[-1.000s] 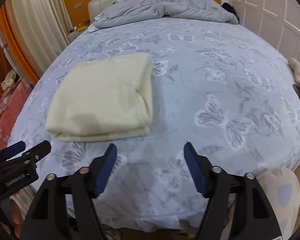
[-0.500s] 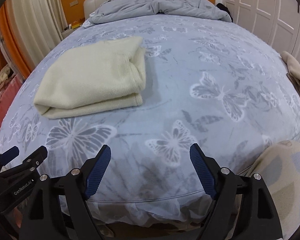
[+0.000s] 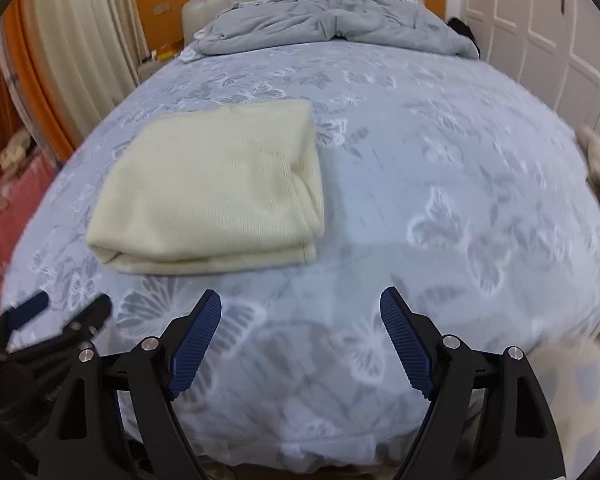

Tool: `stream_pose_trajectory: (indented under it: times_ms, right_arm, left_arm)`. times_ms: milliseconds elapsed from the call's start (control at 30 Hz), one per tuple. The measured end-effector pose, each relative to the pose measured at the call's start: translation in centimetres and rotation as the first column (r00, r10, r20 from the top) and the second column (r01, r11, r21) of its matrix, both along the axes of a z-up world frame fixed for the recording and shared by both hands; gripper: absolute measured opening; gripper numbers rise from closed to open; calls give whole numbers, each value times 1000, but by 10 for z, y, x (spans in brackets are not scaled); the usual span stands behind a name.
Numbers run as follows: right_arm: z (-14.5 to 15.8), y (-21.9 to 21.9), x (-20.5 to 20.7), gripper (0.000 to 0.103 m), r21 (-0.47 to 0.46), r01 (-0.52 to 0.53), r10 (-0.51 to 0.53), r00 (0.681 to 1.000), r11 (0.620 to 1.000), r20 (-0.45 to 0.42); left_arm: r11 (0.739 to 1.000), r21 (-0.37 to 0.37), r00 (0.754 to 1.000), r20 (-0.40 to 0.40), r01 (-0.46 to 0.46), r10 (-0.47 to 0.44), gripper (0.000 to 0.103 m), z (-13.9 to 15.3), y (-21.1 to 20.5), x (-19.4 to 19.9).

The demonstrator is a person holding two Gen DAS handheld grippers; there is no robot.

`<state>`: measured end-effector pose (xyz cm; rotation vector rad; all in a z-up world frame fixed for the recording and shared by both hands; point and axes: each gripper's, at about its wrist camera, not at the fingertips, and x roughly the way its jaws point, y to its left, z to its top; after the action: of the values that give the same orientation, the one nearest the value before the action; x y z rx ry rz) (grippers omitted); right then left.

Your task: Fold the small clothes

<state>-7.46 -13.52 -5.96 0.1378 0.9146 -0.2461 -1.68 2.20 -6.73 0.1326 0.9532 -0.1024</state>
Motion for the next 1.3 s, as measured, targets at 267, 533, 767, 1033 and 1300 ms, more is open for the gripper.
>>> stream_pose_trajectory:
  times_ms: [267, 533, 767, 1033, 1300]
  right_arm:
    - [-2, 4, 13, 79, 34, 27, -24, 995, 999, -94]
    - [0, 13, 15, 79, 47, 30, -23, 991, 998, -134]
    - [2, 6, 16, 79, 67, 47, -37, 989, 997, -142]
    - [7, 2, 16, 79, 75, 55, -44, 990, 996, -136]
    - [12, 2, 14, 80, 60, 62, -54, 991, 996, -124]
  left_arm:
    - [1000, -6, 995, -99, -24, 23, 87, 5, 2, 22]
    - [1000, -8, 986, -166, -29, 27, 87, 7, 2, 21]
    - [1000, 6, 983, -182, -20, 21, 87, 7, -3, 22]
    - [1000, 17, 985, -172, -27, 29, 87, 15, -7, 24]
    - [999, 32, 990, -140, -26, 30, 87, 22, -9, 22]
